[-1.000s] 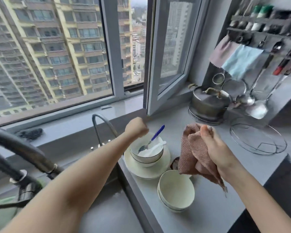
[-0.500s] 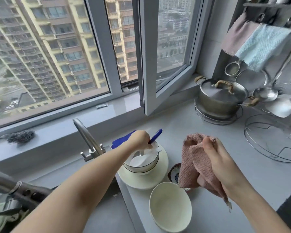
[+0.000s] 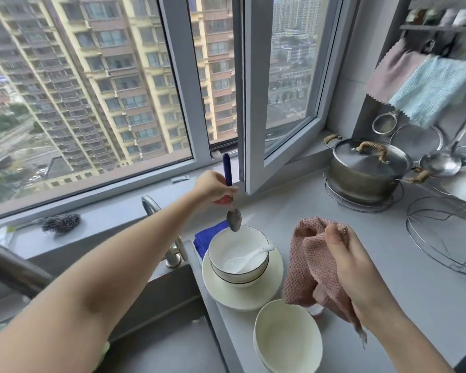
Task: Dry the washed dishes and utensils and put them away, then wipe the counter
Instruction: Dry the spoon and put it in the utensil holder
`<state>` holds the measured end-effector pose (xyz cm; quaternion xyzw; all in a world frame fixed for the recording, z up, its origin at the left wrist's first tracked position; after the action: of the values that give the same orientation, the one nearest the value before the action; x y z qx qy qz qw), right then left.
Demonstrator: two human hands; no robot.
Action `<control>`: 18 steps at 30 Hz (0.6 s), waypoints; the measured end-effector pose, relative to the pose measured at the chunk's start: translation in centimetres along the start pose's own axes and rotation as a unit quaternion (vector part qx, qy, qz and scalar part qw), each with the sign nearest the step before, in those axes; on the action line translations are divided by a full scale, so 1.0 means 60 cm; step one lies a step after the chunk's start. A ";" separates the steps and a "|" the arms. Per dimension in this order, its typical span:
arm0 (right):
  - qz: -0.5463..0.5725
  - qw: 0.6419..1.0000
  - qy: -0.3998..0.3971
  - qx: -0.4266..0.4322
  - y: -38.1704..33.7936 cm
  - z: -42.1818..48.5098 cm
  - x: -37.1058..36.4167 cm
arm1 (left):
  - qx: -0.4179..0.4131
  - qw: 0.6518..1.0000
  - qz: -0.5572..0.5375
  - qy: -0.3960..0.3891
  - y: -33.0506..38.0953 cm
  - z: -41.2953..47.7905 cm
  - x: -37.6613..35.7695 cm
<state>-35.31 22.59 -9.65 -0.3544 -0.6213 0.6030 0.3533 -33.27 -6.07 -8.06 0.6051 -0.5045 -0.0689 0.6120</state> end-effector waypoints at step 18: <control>-0.035 0.956 -0.272 0.102 -0.093 -0.193 -0.414 | 0.048 0.949 -0.311 0.030 -0.131 -0.413 0.297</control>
<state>-12.99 6.74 -4.06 -0.1170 -0.6409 0.7242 0.2259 -3.19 -3.87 1.06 0.7627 -0.2753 -0.2136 0.5449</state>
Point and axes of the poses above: each hand's wrist, its own z-axis towards the middle knuckle, its own x-axis out of the back of the hand, y = z × x, the point moved 3 cm from there along z, towards the middle knuckle, and after that the axes turned 1 degree about x, right-handed, at the moved point
